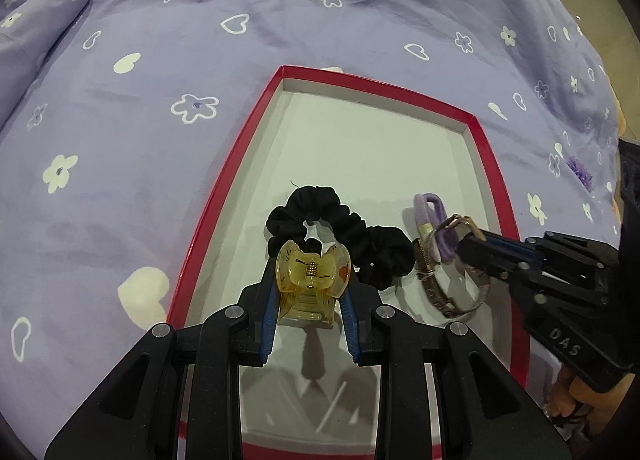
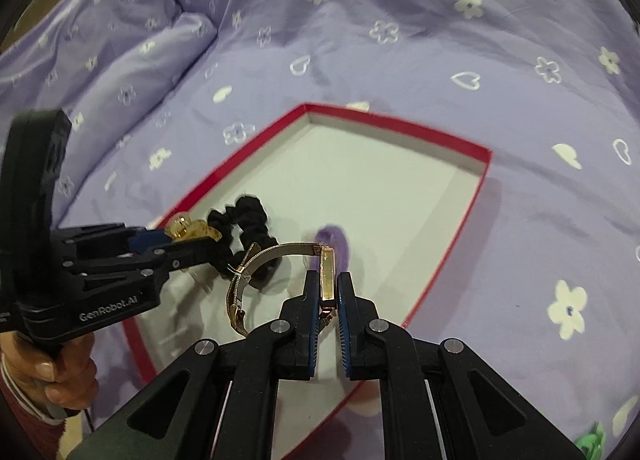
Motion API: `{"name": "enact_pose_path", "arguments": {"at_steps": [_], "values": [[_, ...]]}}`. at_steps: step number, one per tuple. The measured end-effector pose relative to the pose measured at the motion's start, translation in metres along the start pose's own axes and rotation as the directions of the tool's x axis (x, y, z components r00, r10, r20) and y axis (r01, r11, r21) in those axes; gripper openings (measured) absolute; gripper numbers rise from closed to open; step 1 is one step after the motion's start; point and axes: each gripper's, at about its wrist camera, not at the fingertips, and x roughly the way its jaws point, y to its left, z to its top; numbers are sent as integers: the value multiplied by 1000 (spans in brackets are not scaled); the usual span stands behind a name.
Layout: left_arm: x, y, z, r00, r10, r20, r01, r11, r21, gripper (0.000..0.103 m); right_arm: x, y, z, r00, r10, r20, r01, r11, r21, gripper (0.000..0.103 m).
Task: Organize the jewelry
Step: 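Carry the clip and watch into the red tray and open both tools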
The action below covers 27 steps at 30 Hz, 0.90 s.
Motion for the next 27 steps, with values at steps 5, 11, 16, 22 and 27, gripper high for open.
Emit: {"name": "enact_pose_path", "arguments": {"at_steps": [5,11,16,22,27], "values": [[4,0,0,1000,3,-2,-3,1000,6,26,3,2,-1,1000,5,-4,-5,1000,-13,10],[4,-2,-3,1000,14,-7,-13,1000,13,28,3,2,-1,1000,17,-2,-17,1000,-14,14],[3,-3,-4,1000,23,-10,-23,1000,13,36,2,1,0,1000,27,0,-27,1000,-3,15],[0,-3,-6,1000,26,-12,-26,1000,6,37,-2,-1,0,999,33,8,-33,999,13,19],[-9,-4,-7,1000,27,-1,-27,1000,-1,44,-12,0,-1,999,44,26,-45,999,19,27]]}}
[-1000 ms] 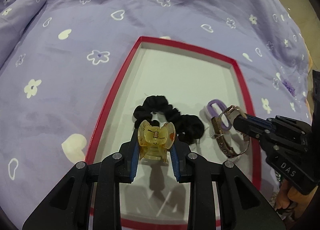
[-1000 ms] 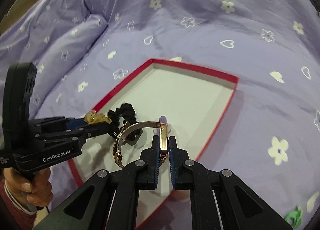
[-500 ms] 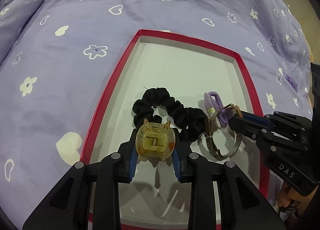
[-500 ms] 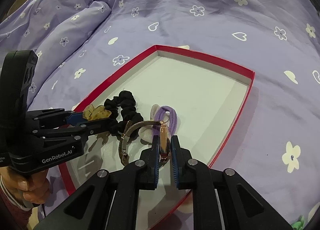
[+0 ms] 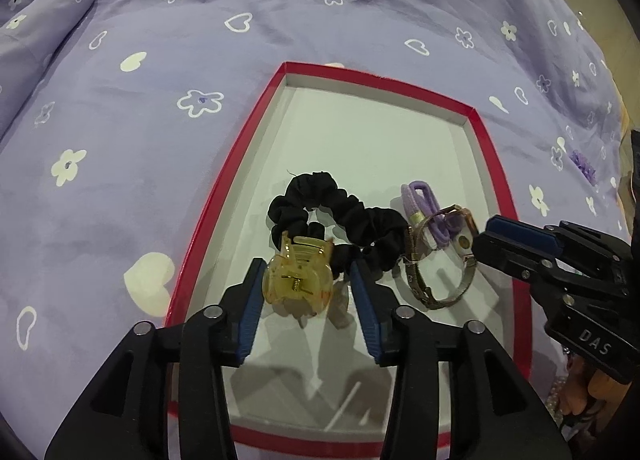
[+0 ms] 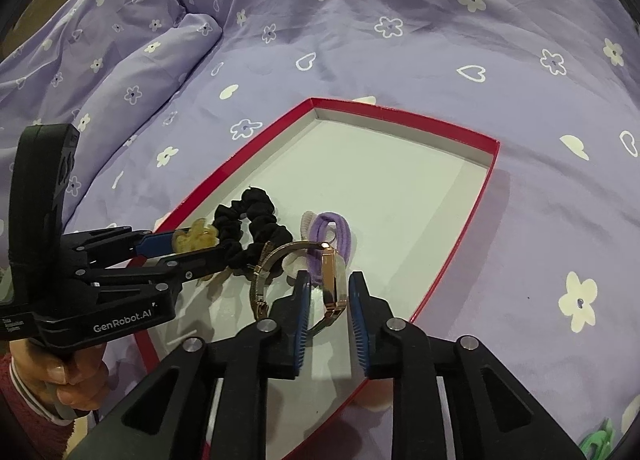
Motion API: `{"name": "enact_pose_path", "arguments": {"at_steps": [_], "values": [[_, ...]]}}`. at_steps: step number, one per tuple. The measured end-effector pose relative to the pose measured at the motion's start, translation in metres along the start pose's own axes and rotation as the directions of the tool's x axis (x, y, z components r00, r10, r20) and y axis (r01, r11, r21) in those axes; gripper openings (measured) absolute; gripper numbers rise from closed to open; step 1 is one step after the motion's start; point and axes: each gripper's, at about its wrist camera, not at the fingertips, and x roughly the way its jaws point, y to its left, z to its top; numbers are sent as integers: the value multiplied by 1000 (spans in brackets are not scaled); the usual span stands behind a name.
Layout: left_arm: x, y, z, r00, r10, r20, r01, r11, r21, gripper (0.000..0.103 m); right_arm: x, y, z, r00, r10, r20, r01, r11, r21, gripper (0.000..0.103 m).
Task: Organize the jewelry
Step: 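Carry the clip and watch into the red tray and open both tools, then move both open tools back over the remaining jewelry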
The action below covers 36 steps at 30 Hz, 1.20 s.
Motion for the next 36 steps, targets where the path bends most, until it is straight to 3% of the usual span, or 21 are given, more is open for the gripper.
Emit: {"name": "enact_pose_path", "arguments": {"at_steps": [8,17,30,36], "values": [[-31,-7,-4,998,-22,51,23,1000,-19,48,-45,-7,-14,997,15,72,-19,999,51,33],[-58,-44,-20,994,-88,65,88,996,4,51,-98,-36,-49,993,-20,118,3,990,138,37],[-66,-118,-52,983,-184,10,181,977,111,53,-179,-102,-120,971,-180,158,124,942,312,42],[-64,-149,-60,977,-213,-18,213,964,159,53,-198,-121,-146,963,-226,149,160,920,359,43]]}}
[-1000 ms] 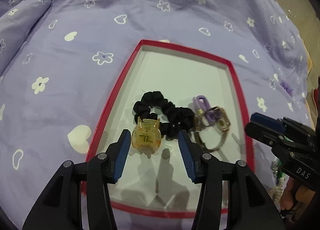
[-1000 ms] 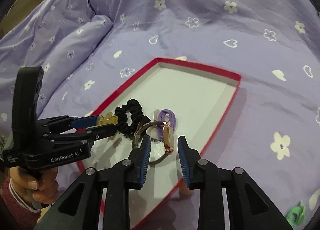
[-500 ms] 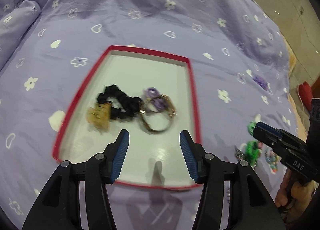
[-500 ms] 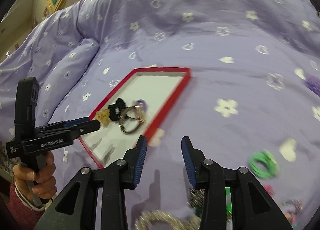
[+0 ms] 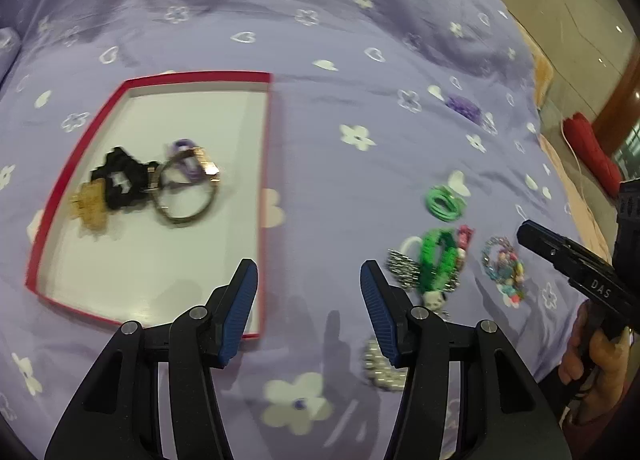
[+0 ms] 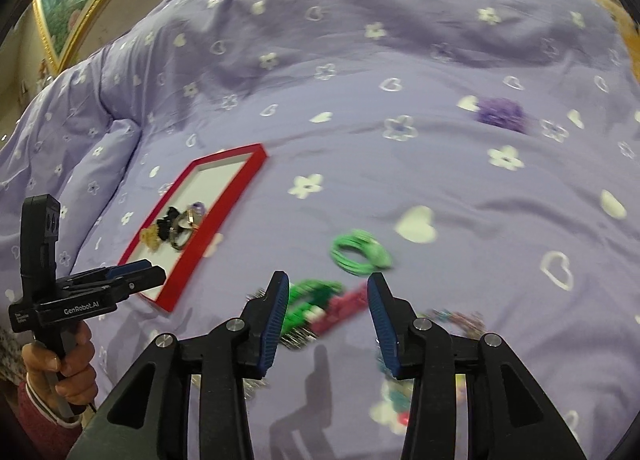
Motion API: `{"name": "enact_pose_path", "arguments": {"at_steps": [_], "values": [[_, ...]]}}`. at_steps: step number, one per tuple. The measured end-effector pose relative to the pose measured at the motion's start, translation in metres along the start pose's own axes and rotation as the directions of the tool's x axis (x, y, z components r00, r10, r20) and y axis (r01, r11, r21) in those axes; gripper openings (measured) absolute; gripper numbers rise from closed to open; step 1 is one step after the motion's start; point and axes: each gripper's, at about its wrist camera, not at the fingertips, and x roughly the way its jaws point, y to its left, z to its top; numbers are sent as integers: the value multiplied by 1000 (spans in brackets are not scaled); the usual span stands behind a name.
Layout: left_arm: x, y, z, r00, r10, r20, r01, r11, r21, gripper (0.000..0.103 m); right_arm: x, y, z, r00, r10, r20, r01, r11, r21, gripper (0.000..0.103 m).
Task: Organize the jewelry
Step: 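Move both open tools back over the remaining jewelry, then grasp the green braided hair tie with the left tool while the right tool grasps the beaded bracelet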
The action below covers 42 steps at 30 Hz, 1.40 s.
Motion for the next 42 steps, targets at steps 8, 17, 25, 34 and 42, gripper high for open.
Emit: {"name": "enact_pose_path", "arguments": {"at_steps": [8,17,25,34,42], "values": [[12,-45,-2,999,-35,-35,39,994,98,53,-11,-34,-21,999,-43,-12,44,997,64,43],[28,-85,-3,995,-63,-76,77,977,198,54,-27,-58,-31,993,-118,-2,118,990,75,43],[48,-103,-1,992,-63,-107,88,966,242,54,-10,-65,-35,992,-113,-49,116,992,55,43],[70,-116,-2,986,-66,-150,107,952,287,53,10,-70,-25,990,-122,-73,125,991,37,41],[76,-117,-5,986,-70,-154,115,945,305,18,24,-66,-27,988,-115,-100,115,993,-8,17]]}}
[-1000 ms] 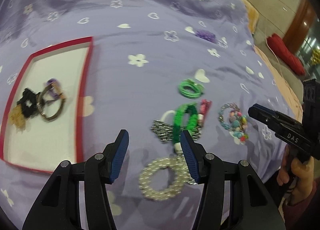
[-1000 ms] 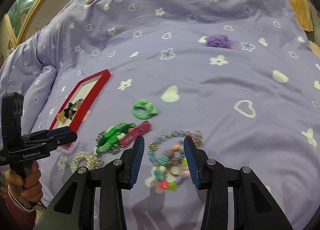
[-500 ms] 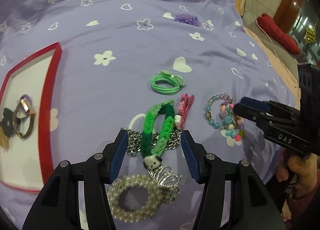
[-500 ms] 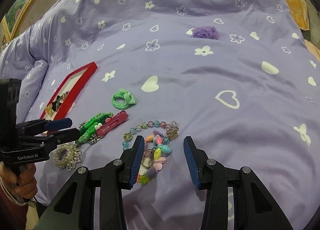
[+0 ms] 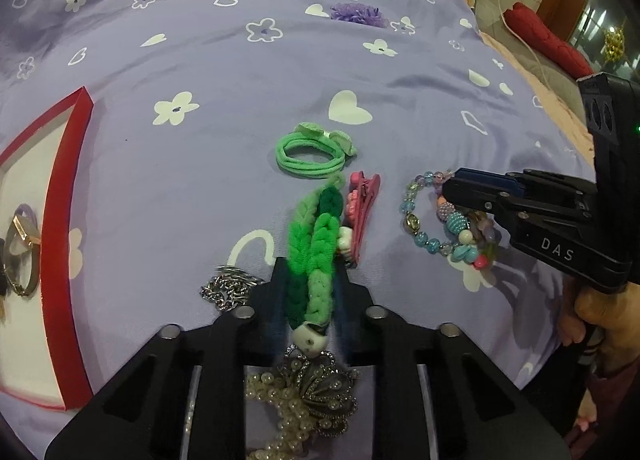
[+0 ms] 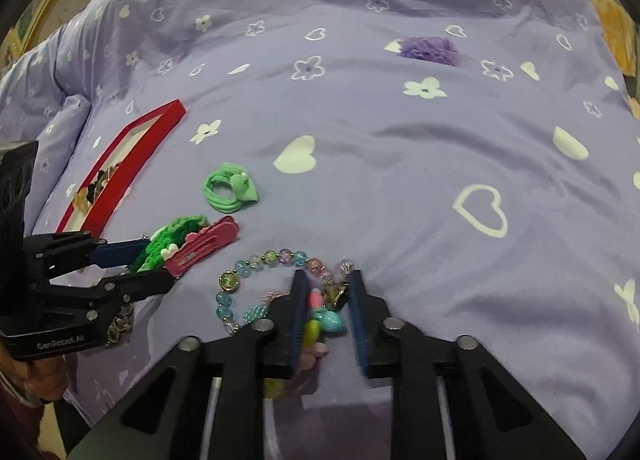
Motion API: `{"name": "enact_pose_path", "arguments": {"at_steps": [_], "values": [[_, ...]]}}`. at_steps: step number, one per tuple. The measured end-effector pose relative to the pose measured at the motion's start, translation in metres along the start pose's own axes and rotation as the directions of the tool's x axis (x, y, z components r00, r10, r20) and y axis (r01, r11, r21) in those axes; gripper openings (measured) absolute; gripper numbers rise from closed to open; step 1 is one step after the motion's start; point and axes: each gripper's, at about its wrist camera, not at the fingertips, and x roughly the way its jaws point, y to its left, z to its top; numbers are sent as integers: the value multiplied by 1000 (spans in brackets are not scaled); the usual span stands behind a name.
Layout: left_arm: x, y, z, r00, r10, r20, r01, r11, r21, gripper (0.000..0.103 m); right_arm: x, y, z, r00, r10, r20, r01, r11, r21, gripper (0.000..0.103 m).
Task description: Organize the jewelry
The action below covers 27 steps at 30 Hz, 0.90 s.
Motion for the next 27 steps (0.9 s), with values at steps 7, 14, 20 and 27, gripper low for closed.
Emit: {"name": "enact_pose_path", "arguments": {"at_steps": [7,14,20,27], "values": [[-25,9,-1,998,4,63,-3,1000,-22,17,-17,-9,8,995,85,61,-89,993,81,9],[-42,20,-3,995,13,99,-6,998,-69,17,-30,-13,11,994,75,85,-84,990,114,9],[-60,28,-9,991,25,133,-12,995,-95,17,-49,-5,6,990,80,119,-91,992,84,9],[-84,48,-21,984,51,171,-25,988,-151,17,-68,28,22,974,147,170,-154,988,29,9]]}}
